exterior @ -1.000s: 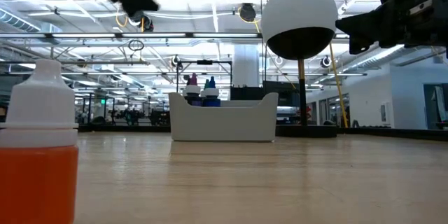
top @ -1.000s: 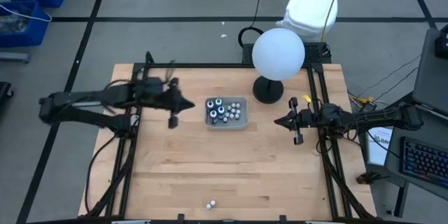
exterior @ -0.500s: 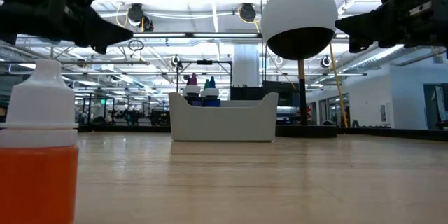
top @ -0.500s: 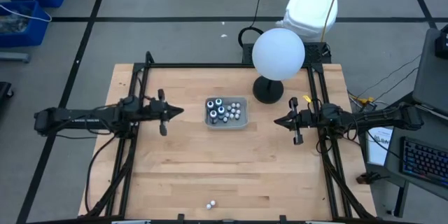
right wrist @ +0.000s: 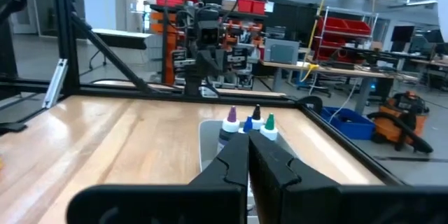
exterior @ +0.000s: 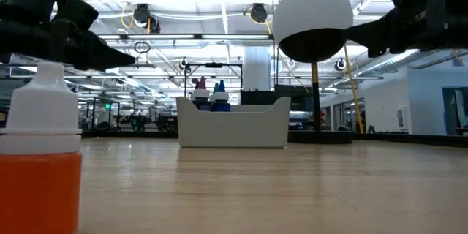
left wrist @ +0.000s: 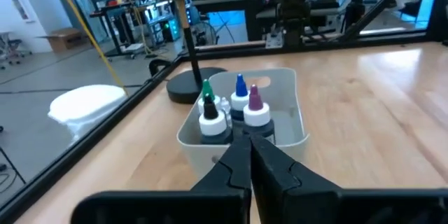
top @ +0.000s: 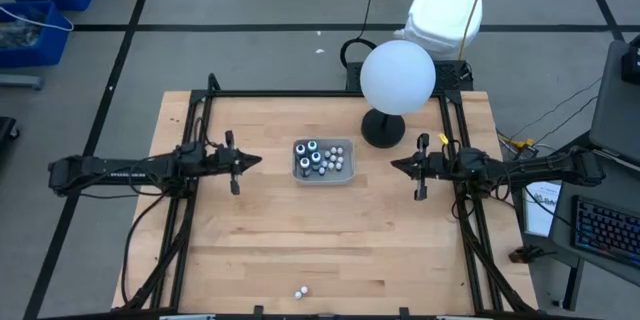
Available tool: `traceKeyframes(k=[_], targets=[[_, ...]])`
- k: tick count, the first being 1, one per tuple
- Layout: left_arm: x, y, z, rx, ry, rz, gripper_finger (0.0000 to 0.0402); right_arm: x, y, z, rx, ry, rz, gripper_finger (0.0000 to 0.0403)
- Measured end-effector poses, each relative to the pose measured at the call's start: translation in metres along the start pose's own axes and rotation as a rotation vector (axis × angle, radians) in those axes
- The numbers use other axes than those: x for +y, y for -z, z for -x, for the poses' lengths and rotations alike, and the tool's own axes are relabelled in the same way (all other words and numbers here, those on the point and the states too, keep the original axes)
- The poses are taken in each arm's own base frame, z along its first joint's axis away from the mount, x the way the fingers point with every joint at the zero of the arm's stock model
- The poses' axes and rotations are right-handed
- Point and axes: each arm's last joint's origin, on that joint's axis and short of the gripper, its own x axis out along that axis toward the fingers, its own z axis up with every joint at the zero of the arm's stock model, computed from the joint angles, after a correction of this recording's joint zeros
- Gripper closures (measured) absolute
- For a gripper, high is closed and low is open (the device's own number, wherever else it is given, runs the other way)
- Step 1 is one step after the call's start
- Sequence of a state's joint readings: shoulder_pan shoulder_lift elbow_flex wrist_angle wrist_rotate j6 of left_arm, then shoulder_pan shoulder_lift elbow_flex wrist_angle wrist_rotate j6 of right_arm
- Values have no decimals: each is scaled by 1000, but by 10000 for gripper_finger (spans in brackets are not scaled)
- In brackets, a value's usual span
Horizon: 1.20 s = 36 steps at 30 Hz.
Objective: Pick & Place food coloring
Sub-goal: Put the small yellow food coloring bottle into the gray bin
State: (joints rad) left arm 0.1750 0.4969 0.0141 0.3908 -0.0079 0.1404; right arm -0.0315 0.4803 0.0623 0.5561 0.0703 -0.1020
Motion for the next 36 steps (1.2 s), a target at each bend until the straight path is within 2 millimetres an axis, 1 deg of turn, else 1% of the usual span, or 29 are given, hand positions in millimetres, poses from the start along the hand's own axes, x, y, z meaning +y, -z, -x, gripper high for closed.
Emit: traceKeyframes(k=[4,11,17,20,22,25,29,32,36], targets=[[2,1,0,2,-8,4,398,0,2,-1,19,6,-3,403],[2,1,0,-2,-13,14,383,1,6,-4,49,3,-4,403],[2,0,0,-8,-14,15,394,1,7,-6,58,-1,-7,403],[3,-1,0,-20,-16,16,398,6,3,-9,4,-27,-19,403],[3,-1,0,-26,-17,16,393,11,4,-12,12,-66,-10,403],[3,-1,0,-25,-17,16,377,21,-5,-22,4,-120,-9,403],[3,-1,0,-25,-17,31,361,38,-14,-41,50,-182,33,403],[3,-1,0,-25,-17,46,356,54,-19,-60,81,-244,56,403],[3,-1,0,-25,-17,47,356,81,-18,-89,140,-298,90,403]])
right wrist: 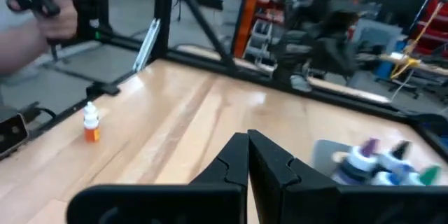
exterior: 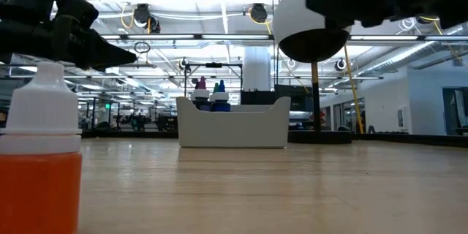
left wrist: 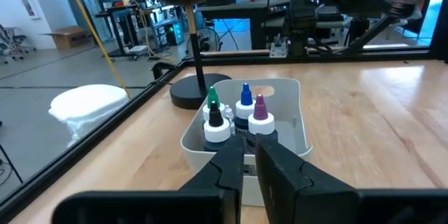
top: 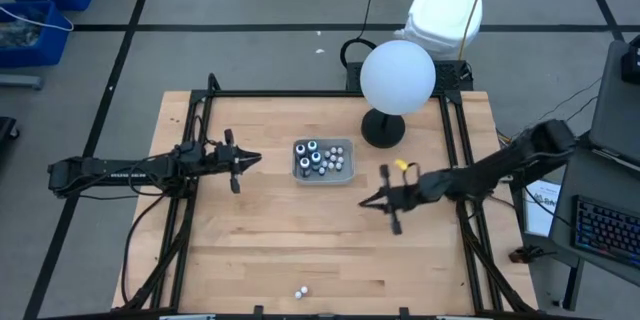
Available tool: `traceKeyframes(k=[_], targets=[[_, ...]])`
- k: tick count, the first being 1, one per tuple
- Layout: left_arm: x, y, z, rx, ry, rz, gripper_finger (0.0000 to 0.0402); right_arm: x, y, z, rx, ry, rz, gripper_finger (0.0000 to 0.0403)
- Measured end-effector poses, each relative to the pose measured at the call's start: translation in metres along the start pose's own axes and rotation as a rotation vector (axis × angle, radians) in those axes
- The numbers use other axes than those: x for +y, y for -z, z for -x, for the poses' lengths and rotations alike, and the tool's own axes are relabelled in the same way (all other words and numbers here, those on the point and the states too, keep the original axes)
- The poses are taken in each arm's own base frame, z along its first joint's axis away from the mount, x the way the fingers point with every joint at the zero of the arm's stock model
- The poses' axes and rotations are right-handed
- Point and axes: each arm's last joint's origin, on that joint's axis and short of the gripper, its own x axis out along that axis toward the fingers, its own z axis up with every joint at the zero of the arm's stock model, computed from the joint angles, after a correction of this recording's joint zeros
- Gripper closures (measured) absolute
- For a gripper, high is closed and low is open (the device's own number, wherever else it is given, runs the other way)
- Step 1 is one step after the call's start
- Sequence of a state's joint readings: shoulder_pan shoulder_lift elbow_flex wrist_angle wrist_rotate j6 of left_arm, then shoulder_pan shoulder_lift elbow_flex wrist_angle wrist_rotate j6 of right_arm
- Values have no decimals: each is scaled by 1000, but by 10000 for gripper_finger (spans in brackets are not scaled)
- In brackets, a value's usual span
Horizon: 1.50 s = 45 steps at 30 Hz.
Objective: Pick & Place food coloring
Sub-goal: Put the small yellow food coloring bottle into the gray bin
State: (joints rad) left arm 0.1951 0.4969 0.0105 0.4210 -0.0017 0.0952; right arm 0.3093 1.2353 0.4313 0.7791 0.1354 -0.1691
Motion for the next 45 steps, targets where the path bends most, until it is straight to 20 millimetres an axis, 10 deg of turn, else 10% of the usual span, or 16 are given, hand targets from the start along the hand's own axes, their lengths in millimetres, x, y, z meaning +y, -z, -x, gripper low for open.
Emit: traceKeyframes(k=[19,27,45], targets=[[0,-1,0,-15,-1,99,355,106,-33,-191,166,-164,-29,403],[1,-6,0,-56,-2,105,355,126,-7,-207,200,-323,-112,389],[1,-9,0,-91,-6,68,355,125,2,-205,230,-344,-130,180]])
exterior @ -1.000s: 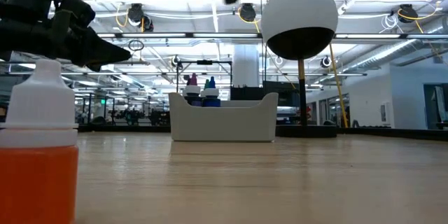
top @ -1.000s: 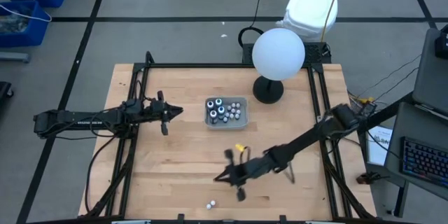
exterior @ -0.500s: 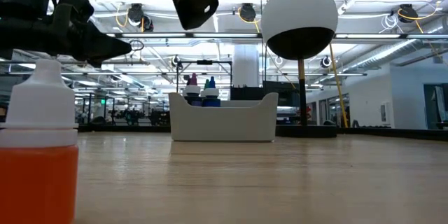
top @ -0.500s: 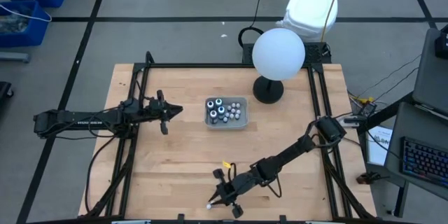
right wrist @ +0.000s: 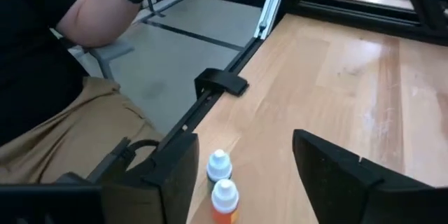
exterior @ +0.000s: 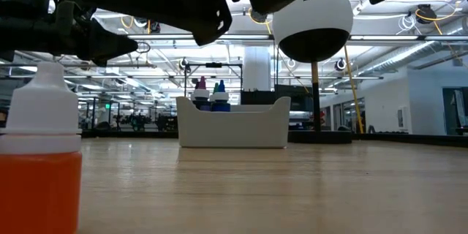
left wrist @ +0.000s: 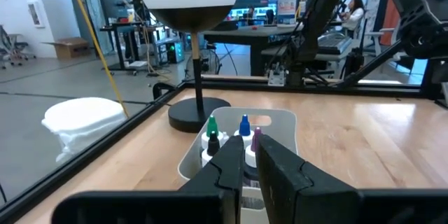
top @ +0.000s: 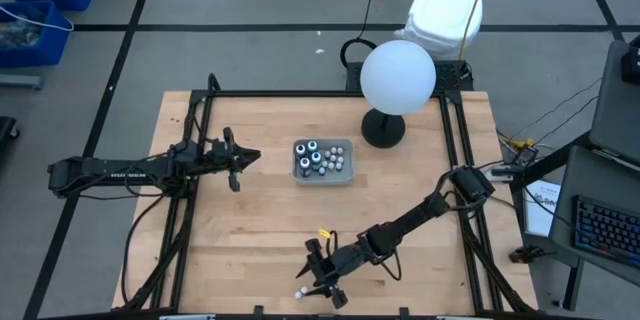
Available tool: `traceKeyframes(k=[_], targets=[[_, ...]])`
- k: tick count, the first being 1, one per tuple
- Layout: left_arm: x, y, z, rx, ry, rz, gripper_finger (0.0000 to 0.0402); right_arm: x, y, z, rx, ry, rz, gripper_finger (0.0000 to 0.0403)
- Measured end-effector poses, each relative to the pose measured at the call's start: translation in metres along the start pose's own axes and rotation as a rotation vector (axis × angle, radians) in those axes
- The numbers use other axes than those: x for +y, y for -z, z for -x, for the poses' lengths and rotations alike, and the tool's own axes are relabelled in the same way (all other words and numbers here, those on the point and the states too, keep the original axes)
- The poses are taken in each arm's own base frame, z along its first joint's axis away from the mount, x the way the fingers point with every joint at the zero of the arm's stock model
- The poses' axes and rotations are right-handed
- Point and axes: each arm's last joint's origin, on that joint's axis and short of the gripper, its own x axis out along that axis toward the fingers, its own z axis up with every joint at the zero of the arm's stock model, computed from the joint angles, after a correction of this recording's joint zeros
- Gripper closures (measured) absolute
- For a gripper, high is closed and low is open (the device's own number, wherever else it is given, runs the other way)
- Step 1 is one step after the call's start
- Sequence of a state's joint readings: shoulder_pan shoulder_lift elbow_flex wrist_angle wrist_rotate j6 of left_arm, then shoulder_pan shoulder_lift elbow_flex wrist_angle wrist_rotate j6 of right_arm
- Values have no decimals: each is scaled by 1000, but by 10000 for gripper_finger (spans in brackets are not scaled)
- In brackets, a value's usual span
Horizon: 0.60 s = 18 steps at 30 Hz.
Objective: Pick & Place food coloring
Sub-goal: Put the small yellow food coloring bottle into the gray bin
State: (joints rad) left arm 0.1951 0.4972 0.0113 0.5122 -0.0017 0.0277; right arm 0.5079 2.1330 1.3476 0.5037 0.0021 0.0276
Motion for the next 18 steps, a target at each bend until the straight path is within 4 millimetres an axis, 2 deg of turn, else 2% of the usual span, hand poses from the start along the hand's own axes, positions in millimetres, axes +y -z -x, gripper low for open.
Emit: traceKeyframes(k=[10,18], targets=[[0,1,0,7,0,5,355,-2,23,-15,-34,-3,-41,187],[0,1,0,13,1,2,355,2,28,-18,-34,-6,-78,189]])
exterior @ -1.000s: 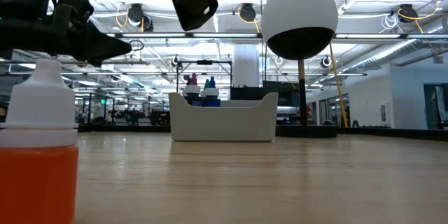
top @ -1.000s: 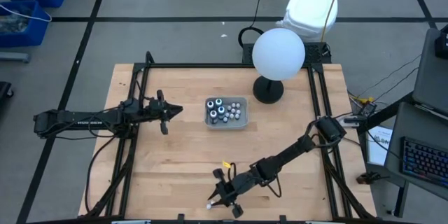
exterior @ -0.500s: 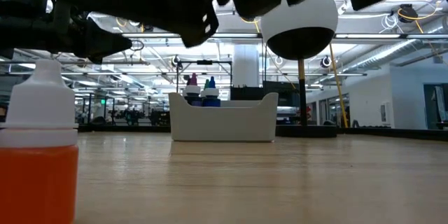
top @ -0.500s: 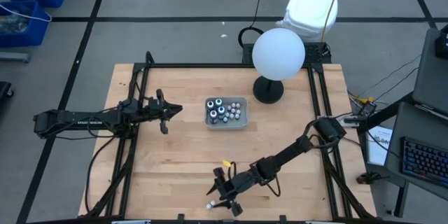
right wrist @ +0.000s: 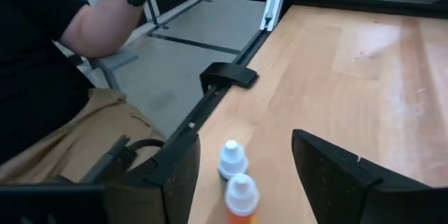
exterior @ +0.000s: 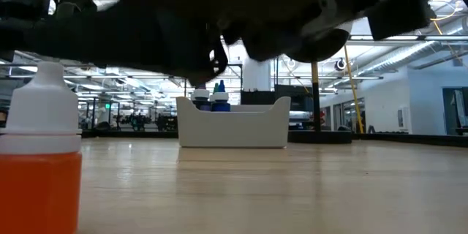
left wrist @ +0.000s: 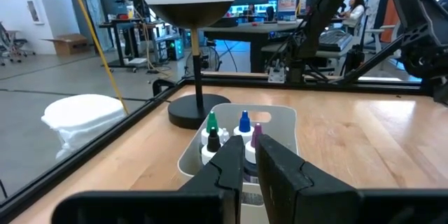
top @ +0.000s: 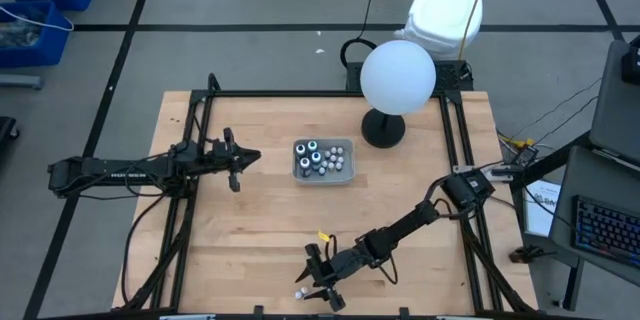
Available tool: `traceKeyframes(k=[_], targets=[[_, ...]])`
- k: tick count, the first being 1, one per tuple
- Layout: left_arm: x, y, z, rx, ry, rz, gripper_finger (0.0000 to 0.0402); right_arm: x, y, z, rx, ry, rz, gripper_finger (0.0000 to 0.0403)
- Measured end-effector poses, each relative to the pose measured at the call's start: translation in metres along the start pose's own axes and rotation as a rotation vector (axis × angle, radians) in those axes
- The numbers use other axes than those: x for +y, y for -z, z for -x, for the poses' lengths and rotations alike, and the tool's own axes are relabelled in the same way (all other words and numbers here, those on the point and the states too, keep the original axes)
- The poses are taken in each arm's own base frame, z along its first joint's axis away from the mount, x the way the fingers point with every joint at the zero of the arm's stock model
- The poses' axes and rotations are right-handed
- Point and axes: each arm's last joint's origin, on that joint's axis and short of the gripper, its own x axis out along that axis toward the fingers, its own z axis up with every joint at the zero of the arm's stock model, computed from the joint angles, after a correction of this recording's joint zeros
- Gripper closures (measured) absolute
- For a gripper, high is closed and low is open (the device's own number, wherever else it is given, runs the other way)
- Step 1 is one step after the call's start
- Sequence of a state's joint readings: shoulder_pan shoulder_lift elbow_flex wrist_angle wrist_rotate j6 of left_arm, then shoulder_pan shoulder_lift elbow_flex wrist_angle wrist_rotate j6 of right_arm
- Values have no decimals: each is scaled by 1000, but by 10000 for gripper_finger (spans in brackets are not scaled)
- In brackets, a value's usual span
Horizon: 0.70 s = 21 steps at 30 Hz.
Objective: Pick & Place food coloring
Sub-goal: Put the small yellow food coloring bottle into the gray bin
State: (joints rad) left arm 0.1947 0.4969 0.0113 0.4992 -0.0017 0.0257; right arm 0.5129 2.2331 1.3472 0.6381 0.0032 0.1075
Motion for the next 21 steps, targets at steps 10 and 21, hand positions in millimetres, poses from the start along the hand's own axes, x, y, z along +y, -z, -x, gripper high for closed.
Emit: traceKeyframes(k=[10,21], targets=[[0,0,0,1,0,-2,355,-2,12,-4,27,3,-32,198],[0,0,0,1,0,3,355,-2,16,-3,85,6,-16,215]])
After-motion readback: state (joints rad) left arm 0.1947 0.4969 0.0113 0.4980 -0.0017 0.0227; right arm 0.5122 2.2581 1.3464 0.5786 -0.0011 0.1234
